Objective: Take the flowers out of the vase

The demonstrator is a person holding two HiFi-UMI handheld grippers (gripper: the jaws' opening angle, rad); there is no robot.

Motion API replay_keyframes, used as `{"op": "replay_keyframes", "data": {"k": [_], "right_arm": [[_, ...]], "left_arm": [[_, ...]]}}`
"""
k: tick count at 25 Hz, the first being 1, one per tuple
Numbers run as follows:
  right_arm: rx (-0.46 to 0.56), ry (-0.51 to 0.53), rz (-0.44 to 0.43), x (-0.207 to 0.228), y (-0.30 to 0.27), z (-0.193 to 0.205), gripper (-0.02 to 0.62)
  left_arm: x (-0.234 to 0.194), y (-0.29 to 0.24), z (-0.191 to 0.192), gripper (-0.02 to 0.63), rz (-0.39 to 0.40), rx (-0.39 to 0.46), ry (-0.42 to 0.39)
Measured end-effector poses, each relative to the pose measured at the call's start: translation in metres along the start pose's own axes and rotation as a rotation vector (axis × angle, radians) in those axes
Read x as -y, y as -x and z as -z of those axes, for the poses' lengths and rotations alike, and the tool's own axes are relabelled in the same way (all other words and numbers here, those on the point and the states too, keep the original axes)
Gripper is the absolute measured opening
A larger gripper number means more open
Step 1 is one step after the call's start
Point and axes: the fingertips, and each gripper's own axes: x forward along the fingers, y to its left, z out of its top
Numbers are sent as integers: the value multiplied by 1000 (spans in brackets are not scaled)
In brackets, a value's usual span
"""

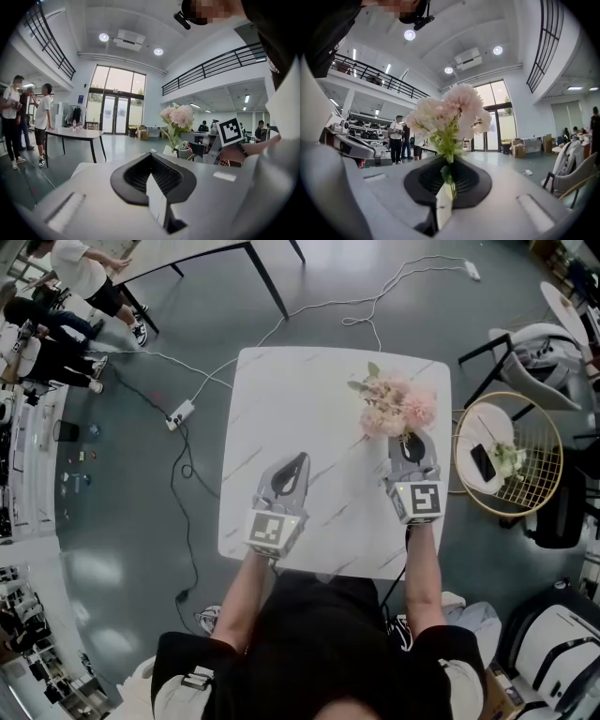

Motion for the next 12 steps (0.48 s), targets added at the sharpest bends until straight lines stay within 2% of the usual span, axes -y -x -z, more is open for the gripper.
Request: {"op": "replay_keyframes", "data": {"k": [12], "right_arm": [[32, 35, 29, -4, 7, -33, 15]], "left_arm": [[-7, 15, -19, 8, -1, 38, -1]]}}
